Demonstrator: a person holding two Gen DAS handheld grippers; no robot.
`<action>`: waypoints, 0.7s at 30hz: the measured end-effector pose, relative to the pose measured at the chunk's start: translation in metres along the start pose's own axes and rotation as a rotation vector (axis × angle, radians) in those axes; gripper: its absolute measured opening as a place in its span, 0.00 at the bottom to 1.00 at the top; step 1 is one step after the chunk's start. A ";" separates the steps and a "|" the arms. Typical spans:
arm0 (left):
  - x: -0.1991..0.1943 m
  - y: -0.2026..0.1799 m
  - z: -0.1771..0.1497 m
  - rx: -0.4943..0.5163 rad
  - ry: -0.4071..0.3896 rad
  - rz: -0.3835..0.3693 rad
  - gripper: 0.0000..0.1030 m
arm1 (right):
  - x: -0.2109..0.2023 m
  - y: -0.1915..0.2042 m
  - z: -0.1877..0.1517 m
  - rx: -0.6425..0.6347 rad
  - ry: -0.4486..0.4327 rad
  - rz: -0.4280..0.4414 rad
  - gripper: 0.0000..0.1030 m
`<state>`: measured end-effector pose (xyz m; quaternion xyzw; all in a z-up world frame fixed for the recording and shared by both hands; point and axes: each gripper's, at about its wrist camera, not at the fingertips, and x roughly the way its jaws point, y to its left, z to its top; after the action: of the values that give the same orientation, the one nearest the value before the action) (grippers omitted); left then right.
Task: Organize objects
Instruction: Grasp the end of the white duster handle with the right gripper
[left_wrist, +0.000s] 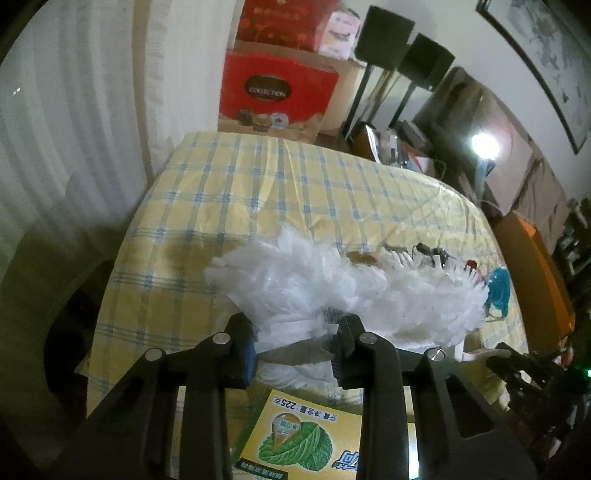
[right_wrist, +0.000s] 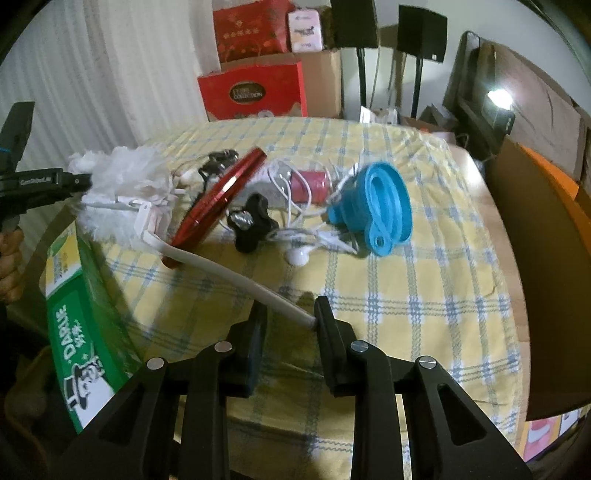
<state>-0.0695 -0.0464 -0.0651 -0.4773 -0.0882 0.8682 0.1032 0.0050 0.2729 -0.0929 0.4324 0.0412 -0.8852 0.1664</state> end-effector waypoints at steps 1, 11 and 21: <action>-0.002 -0.001 0.000 0.002 -0.008 0.002 0.27 | -0.003 0.002 0.001 -0.004 -0.010 -0.003 0.24; -0.036 -0.025 0.009 0.044 -0.071 0.006 0.27 | -0.036 -0.002 0.009 -0.008 -0.087 -0.024 0.24; -0.059 -0.052 0.007 0.098 -0.115 0.032 0.27 | -0.068 -0.008 0.019 -0.063 -0.139 -0.071 0.24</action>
<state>-0.0399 -0.0123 -0.0008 -0.4223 -0.0436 0.8990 0.1075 0.0264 0.2943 -0.0283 0.3627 0.0727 -0.9167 0.1509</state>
